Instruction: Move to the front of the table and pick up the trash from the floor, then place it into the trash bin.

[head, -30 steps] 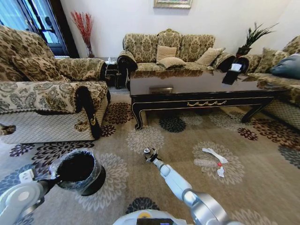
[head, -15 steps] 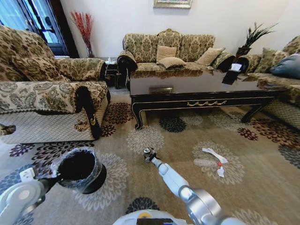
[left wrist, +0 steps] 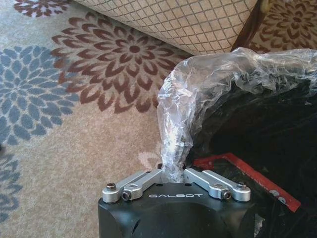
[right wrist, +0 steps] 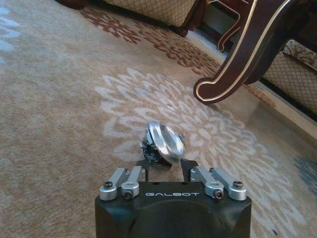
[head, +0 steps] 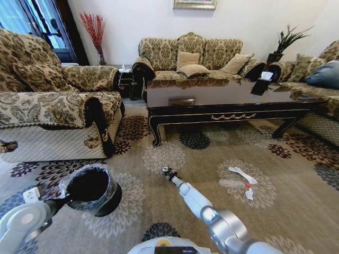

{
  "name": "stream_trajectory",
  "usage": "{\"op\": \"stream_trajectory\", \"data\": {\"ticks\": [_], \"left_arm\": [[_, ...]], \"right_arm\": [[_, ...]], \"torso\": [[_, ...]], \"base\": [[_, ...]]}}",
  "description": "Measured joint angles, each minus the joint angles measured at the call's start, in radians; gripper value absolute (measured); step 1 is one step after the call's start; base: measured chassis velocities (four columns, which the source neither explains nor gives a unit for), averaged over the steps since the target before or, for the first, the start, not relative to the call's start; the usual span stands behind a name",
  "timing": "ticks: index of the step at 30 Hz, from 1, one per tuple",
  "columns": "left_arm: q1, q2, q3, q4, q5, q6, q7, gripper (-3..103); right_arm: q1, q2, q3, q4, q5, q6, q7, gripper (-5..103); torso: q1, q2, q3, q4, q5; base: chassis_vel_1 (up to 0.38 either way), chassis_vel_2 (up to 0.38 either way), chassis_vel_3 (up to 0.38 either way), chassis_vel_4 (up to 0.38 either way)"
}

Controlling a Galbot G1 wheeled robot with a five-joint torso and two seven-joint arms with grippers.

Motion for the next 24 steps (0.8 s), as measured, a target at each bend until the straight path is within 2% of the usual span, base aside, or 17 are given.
{"op": "stream_trajectory", "data": {"ticks": [13,16,17,18,19,20,21,24], "left_arm": [[0.007,-0.011,-0.007,0.008,0.001,0.0,0.005,0],[0.003,-0.011,-0.006,0.007,0.002,0.0,0.005,0],[0.003,-0.011,-0.006,0.007,0.002,0.0,0.005,0],[0.002,-0.011,-0.005,0.007,0.002,0.0,0.005,0],[0.002,-0.01,-0.005,0.007,0.002,0.0,0.005,0],[0.001,-0.009,-0.005,0.007,0.002,0.0,0.005,0],[0.0,-0.008,-0.005,0.007,0.002,0.0,0.005,0],[0.0,-0.008,-0.004,0.007,0.002,0.0,0.005,0]], "right_arm": [[-0.015,-0.015,-0.032,0.04,0.026,-0.001,-0.001,19],[-0.044,-0.044,-0.078,0.118,0.09,-0.006,-0.024,30],[-0.044,-0.044,-0.078,0.118,0.09,-0.006,-0.024,30],[-0.053,-0.05,-0.087,0.136,0.11,-0.004,-0.034,36],[-0.062,-0.053,-0.096,0.148,0.13,-0.001,-0.045,36],[-0.07,-0.056,-0.103,0.16,0.145,0.003,-0.06,41],[-0.075,-0.058,-0.107,0.166,0.151,0.008,-0.07,47],[-0.08,-0.059,-0.107,0.169,0.157,0.018,-0.081,52]], "torso": [[0.0,0.0,0.0,0.0001,0.0],[0.0,0.0,0.0,-0.0001,0.0],[0.0,0.0,0.0,-0.0001,0.0],[0.0,0.0,0.0,-0.0001,0.0],[0.0,0.0,0.0,-0.0001,0.0],[0.0,0.0,0.0,0.0,0.0001],[0.0,0.0,0.0,0.0001,0.0001],[0.0,0.0,0.0,0.0001,0.0001]], "base": [[0.0,0.0,0.0,0.0],[0.0,0.0,0.0,0.0],[0.0,0.0,0.0,0.0],[0.0,0.0,0.0,0.0],[0.0,0.0,0.0,0.0],[0.0,0.0,0.0,0.0],[0.0,0.0,0.0,0.0],[0.0,0.0,0.0,0.0]]}}
